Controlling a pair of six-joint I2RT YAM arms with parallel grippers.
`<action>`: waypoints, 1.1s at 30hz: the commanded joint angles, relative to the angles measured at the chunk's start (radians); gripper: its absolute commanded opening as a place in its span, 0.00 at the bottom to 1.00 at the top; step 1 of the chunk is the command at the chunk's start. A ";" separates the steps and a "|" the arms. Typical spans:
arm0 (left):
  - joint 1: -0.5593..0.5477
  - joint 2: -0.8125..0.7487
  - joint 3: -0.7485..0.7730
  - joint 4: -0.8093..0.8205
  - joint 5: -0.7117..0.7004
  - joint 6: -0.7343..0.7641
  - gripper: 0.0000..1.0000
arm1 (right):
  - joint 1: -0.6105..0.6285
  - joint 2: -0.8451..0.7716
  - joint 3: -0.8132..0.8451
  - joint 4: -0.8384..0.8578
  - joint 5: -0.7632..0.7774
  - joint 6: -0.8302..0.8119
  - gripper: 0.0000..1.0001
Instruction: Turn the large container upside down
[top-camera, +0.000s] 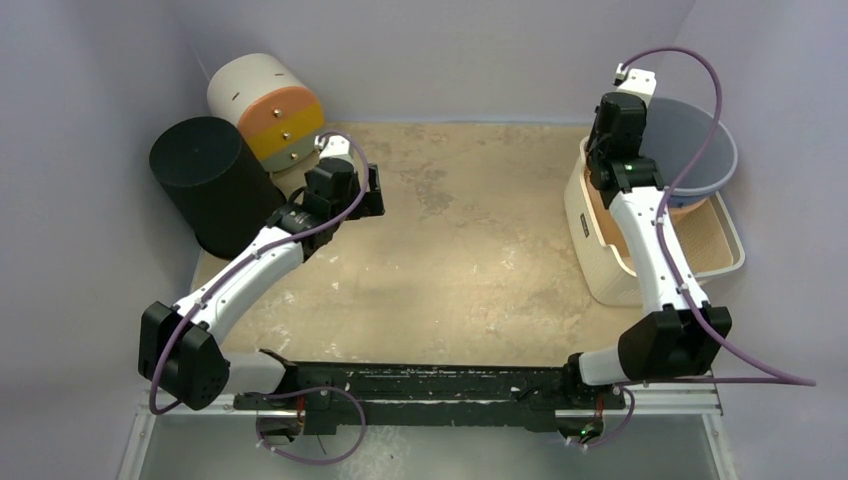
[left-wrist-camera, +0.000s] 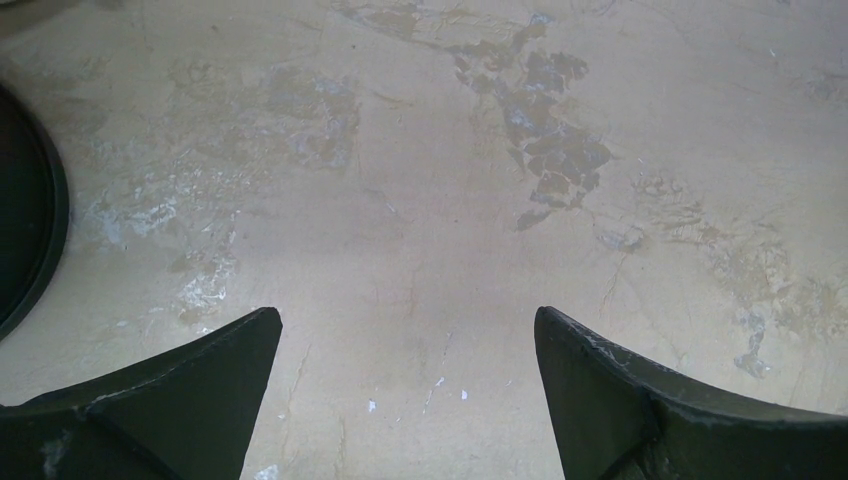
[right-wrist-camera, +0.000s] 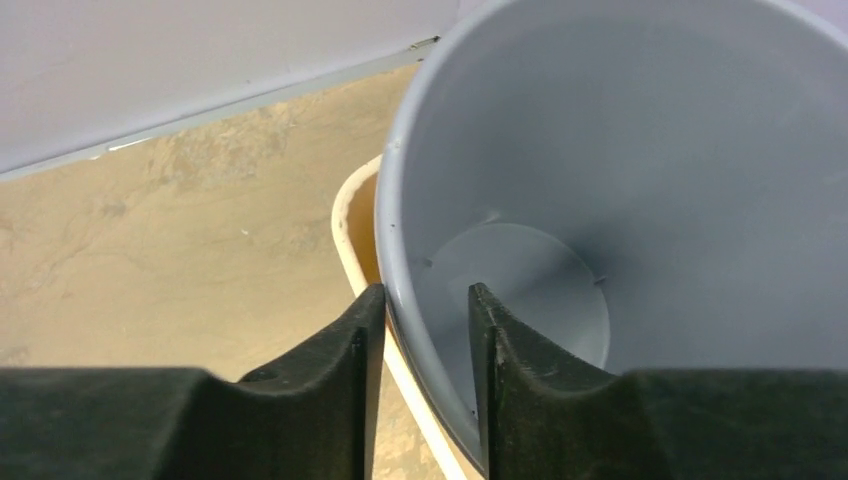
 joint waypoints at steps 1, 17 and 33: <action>-0.009 -0.034 -0.009 0.018 -0.025 0.018 0.95 | -0.013 0.000 0.016 0.026 -0.011 0.000 0.32; -0.019 -0.037 -0.008 0.011 -0.038 0.021 0.95 | -0.017 -0.031 0.277 -0.074 0.001 -0.057 0.00; -0.024 -0.051 0.083 -0.052 -0.038 0.033 0.94 | -0.017 -0.085 0.662 -0.128 -0.078 -0.074 0.00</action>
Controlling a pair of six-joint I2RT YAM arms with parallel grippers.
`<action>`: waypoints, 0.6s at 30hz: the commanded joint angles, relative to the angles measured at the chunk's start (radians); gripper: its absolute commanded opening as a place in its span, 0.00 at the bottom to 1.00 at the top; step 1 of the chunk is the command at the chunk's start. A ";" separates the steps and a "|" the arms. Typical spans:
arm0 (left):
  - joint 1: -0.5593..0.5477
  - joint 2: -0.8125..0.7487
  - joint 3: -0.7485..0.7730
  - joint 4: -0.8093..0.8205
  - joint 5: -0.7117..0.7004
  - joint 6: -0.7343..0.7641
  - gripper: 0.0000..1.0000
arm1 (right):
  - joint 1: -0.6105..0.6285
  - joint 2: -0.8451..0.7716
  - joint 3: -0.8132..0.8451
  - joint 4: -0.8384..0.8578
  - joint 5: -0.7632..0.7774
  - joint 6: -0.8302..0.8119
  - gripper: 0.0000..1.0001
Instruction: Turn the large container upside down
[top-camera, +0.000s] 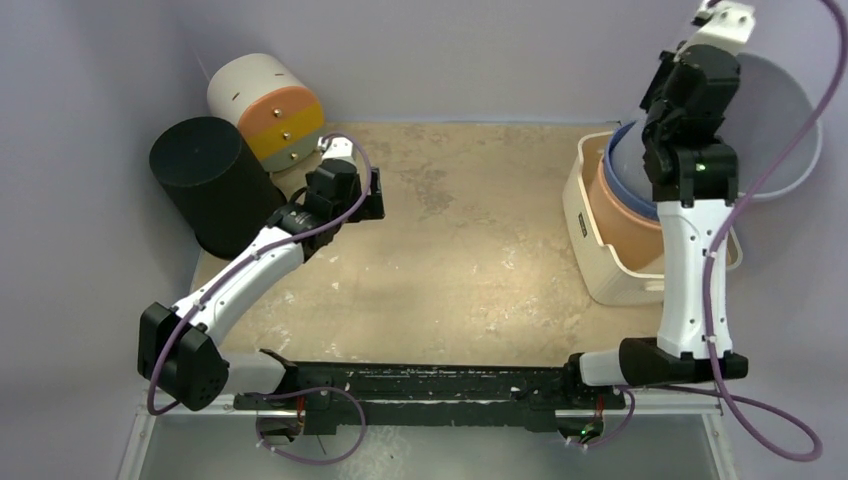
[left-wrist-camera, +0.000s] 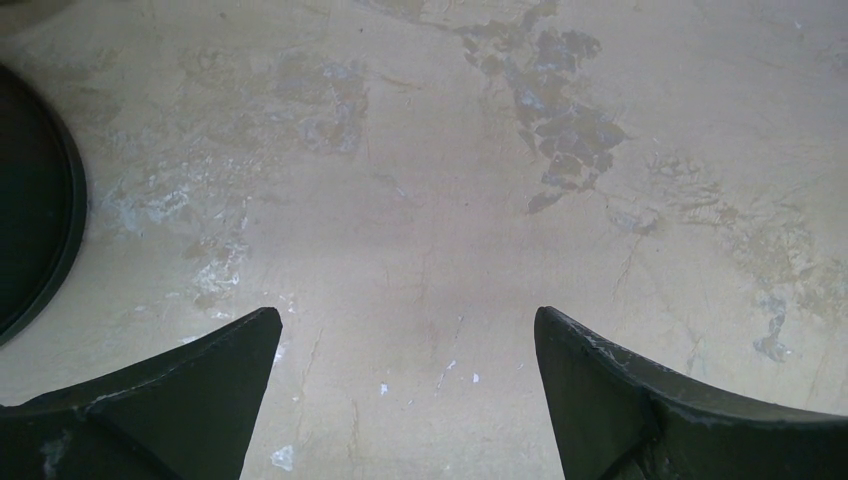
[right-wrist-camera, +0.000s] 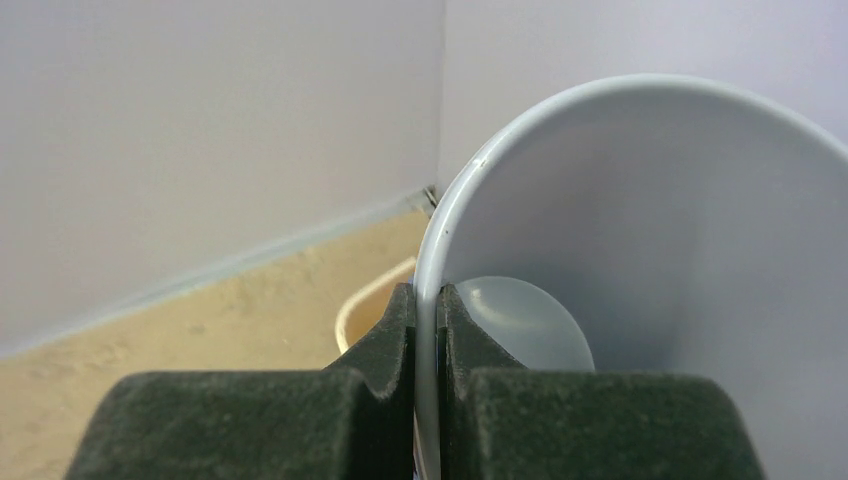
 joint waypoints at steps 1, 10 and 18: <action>-0.007 -0.052 0.086 -0.010 -0.017 0.022 0.94 | 0.006 -0.063 0.211 0.105 -0.083 -0.012 0.00; -0.007 -0.119 0.251 -0.126 -0.099 0.058 0.95 | 0.006 -0.125 0.283 0.116 -0.367 0.029 0.00; -0.007 -0.227 0.406 -0.221 -0.201 0.079 0.94 | 0.006 -0.155 0.249 0.163 -0.656 0.100 0.00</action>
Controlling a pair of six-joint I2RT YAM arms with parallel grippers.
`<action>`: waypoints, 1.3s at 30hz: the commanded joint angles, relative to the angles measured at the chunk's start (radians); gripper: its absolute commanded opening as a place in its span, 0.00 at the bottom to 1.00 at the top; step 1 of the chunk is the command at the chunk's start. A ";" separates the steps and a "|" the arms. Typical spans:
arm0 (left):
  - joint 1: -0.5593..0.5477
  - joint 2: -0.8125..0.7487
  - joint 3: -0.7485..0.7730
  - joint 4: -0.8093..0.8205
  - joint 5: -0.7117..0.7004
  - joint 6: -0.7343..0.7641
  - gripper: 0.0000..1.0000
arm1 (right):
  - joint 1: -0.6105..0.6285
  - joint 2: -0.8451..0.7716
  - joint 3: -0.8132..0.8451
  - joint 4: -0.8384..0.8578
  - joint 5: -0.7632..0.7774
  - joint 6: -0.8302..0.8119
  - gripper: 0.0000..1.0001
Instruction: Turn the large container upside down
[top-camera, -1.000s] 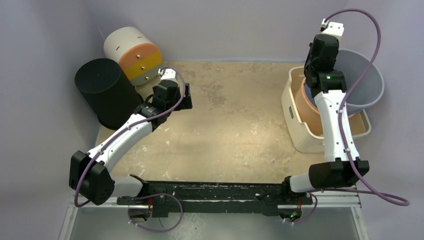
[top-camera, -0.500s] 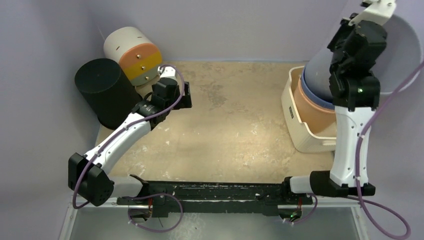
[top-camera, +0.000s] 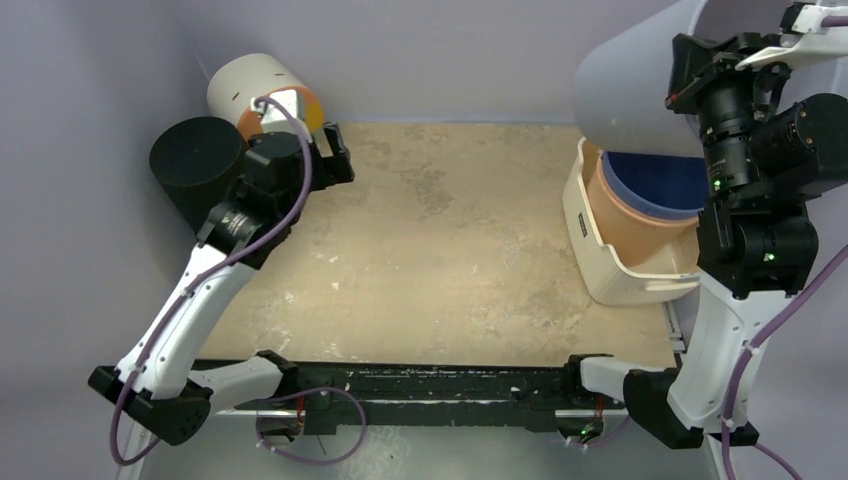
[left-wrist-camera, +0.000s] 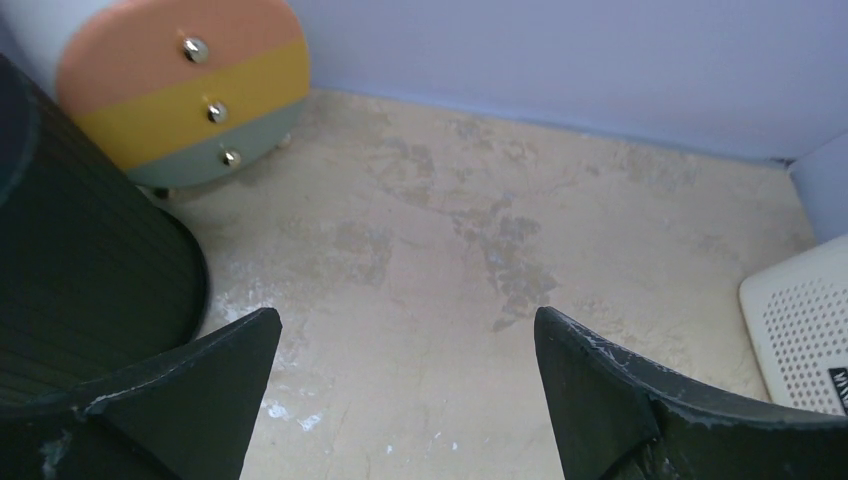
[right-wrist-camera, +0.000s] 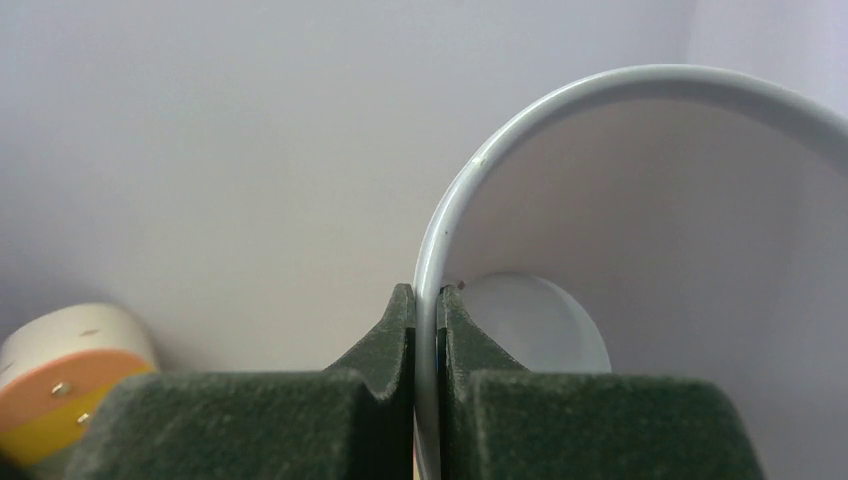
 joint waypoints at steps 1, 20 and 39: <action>-0.006 -0.086 0.110 -0.046 -0.089 0.027 0.95 | 0.006 -0.007 0.001 0.144 -0.241 0.044 0.00; -0.006 -0.230 0.162 -0.028 -0.107 -0.037 0.95 | 0.217 -0.078 -0.649 0.729 -0.584 0.337 0.00; -0.005 -0.207 0.225 -0.071 -0.119 -0.032 0.94 | 0.698 0.336 -0.832 1.249 -0.490 0.529 0.00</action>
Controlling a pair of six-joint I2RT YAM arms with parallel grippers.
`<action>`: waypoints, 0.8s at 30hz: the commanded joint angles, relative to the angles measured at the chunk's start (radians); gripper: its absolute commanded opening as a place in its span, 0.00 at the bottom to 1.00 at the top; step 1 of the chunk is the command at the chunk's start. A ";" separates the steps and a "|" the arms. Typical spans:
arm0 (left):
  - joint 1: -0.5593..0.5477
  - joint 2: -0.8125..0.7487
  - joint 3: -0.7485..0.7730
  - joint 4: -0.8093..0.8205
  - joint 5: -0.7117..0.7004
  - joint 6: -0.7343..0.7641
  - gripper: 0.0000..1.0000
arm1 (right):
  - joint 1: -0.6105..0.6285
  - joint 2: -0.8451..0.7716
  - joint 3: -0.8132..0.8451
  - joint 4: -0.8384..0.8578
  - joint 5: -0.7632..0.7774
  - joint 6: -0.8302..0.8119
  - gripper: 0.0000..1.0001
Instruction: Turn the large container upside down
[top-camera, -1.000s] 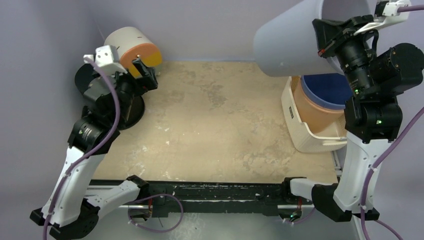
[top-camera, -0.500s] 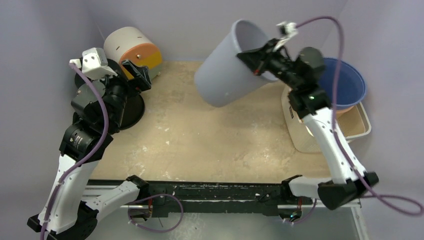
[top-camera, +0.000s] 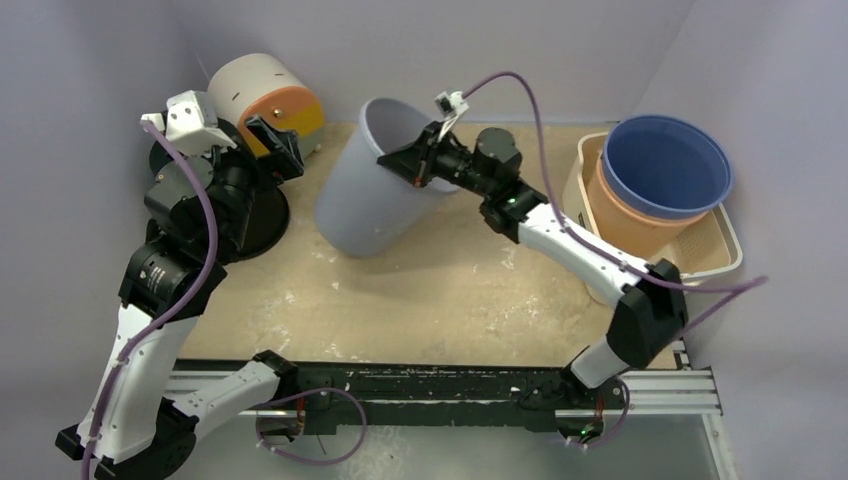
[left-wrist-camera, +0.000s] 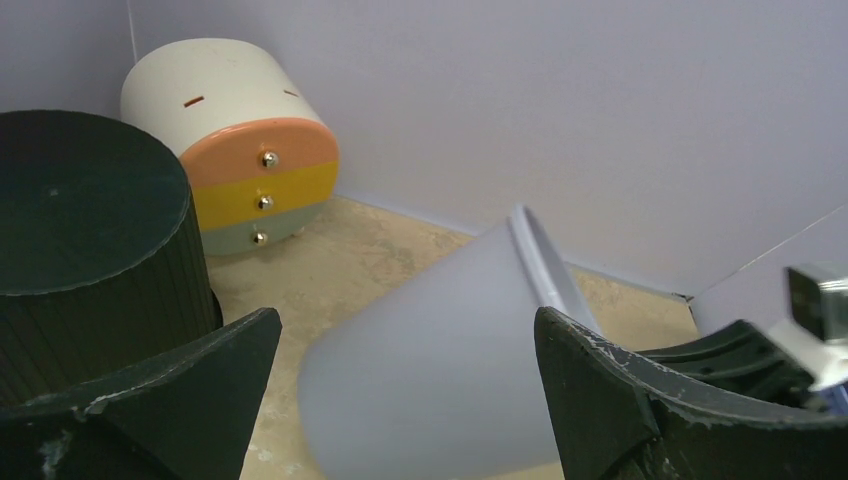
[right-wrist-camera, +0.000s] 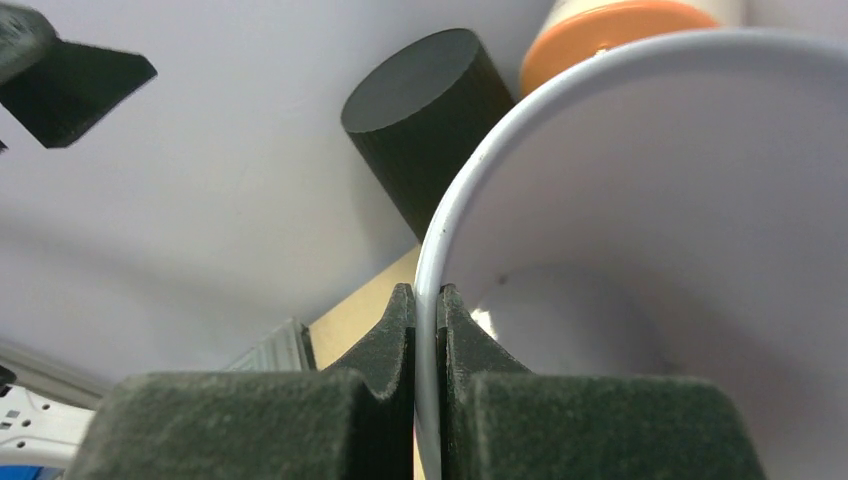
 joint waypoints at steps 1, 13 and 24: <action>-0.005 0.013 0.084 -0.007 -0.006 0.004 0.94 | 0.096 0.088 0.005 0.416 0.010 0.128 0.00; -0.005 0.016 0.120 -0.041 -0.021 0.019 0.94 | 0.193 0.284 -0.202 1.179 0.079 0.657 0.00; -0.005 0.042 0.129 -0.040 -0.012 0.014 0.94 | 0.033 0.470 -0.504 1.447 0.055 0.940 0.00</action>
